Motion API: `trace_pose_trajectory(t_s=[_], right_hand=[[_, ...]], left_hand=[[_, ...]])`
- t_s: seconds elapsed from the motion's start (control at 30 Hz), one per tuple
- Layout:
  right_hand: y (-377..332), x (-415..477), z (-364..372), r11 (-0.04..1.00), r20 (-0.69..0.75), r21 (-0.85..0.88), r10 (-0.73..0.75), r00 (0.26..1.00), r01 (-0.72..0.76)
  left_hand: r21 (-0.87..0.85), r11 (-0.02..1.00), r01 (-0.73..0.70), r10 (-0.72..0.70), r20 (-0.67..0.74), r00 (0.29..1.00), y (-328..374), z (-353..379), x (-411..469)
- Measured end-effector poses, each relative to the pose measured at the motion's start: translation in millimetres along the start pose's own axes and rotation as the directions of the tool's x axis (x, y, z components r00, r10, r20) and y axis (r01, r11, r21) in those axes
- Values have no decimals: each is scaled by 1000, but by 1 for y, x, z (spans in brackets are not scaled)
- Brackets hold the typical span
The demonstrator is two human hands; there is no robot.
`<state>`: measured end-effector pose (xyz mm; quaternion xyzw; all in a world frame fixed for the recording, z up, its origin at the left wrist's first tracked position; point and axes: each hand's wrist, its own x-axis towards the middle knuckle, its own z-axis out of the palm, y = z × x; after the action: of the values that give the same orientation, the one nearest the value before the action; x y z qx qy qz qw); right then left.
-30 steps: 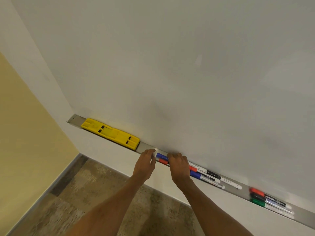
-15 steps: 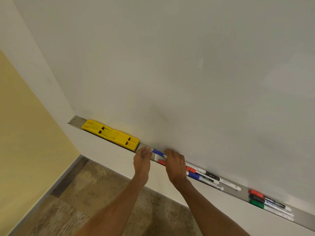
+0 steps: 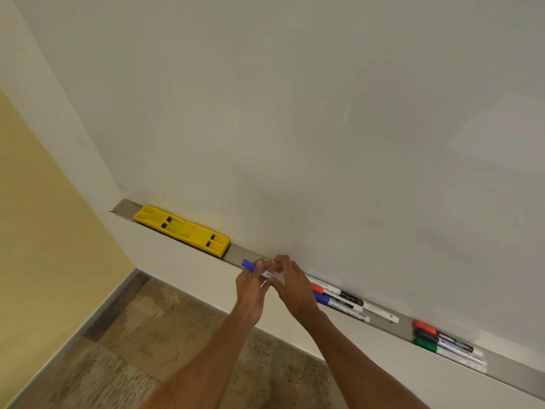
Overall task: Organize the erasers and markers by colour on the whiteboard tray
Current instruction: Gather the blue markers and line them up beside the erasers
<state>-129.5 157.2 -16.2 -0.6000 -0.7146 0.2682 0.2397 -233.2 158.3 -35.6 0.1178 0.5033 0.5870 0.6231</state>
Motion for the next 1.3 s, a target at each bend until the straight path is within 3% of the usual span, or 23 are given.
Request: trace_pose_trajectory(t_s=[0.27,0.73,1.3], right_hand=[[63,-30,-47,995,-107,-101,16,994,-27],[135,-95,-102,902,-54,-395,169,984,-176],[147,-90,-104,911,-12,-72,407,913,-407]], left_hand=[[-192,973,127,-129,4,992,-21,11,-18],[-309,912,270,-247,113,962,-63,37,-55],[-269,916,297,-269,134,954,-85,42,-75]])
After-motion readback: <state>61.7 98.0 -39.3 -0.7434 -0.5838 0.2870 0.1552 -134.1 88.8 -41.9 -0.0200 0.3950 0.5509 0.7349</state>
